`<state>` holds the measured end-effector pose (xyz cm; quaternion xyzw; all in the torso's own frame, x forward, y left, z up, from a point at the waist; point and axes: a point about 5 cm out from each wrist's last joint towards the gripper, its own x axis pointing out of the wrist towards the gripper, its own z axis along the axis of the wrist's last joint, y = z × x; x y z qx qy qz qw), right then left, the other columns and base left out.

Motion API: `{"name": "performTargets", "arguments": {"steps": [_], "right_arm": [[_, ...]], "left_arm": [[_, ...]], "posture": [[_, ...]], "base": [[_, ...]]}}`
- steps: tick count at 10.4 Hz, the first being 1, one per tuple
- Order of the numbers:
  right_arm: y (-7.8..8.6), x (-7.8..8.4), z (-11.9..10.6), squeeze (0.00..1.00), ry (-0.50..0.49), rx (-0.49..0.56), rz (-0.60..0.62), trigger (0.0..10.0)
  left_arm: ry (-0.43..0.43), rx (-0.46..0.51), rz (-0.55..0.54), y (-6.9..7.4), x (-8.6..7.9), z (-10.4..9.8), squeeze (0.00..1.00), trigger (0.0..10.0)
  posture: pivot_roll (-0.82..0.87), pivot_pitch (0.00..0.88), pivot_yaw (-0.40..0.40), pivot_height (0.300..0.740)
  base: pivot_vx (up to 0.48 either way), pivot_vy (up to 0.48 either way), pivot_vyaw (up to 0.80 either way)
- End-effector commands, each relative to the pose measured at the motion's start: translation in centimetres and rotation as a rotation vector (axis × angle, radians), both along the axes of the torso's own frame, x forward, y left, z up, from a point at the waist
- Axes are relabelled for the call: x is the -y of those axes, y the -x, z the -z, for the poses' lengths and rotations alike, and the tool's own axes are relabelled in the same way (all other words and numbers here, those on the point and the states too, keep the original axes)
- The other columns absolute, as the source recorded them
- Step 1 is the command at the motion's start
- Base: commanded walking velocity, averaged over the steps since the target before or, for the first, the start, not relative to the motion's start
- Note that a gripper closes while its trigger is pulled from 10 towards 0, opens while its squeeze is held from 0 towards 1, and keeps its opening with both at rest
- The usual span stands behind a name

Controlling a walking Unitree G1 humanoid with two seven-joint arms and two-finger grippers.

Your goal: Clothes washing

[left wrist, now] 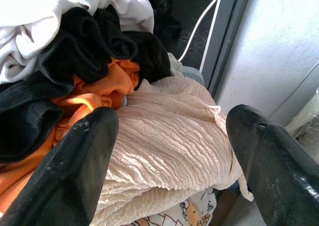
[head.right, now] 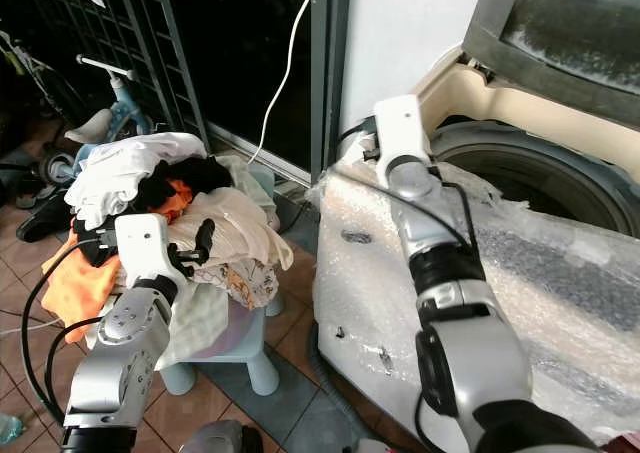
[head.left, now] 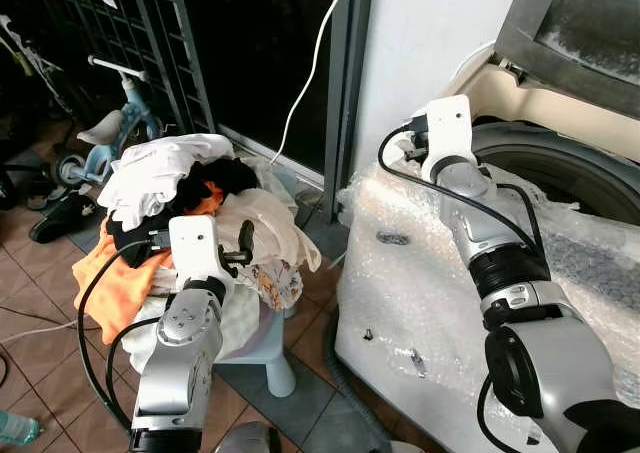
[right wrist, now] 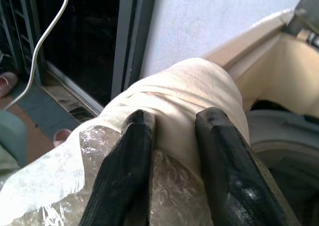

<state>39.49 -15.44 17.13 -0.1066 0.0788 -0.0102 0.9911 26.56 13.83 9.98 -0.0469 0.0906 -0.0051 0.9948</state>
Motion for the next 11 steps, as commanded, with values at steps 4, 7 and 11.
{"name": "performTargets", "arguments": {"steps": [4, 7, 11], "right_arm": [[0.20, 0.93, 1.43, 0.00, -0.044, -0.081, 0.072, 0.0], [0.20, 0.93, 1.43, 0.00, -0.044, -0.081, 0.072, 0.0], [0.20, 0.93, 1.43, 0.00, -0.044, -0.081, 0.072, 0.0]], "left_arm": [[0.002, 0.003, 0.011, -0.10, 0.08, -0.26, 0.00, 10.0], [0.002, 0.003, 0.011, -0.10, 0.08, -0.26, 0.00, 10.0], [0.002, 0.003, 0.011, -0.10, 0.08, -0.26, 0.00, 10.0]], "posture": [[-0.04, 0.000, 0.004, 0.740], [-0.04, 0.000, 0.004, 0.740], [-0.04, 0.000, 0.004, 0.740]], "base": [[0.000, 0.000, 0.00], [0.000, 0.000, 0.00], [0.000, 0.000, 0.00]]}}
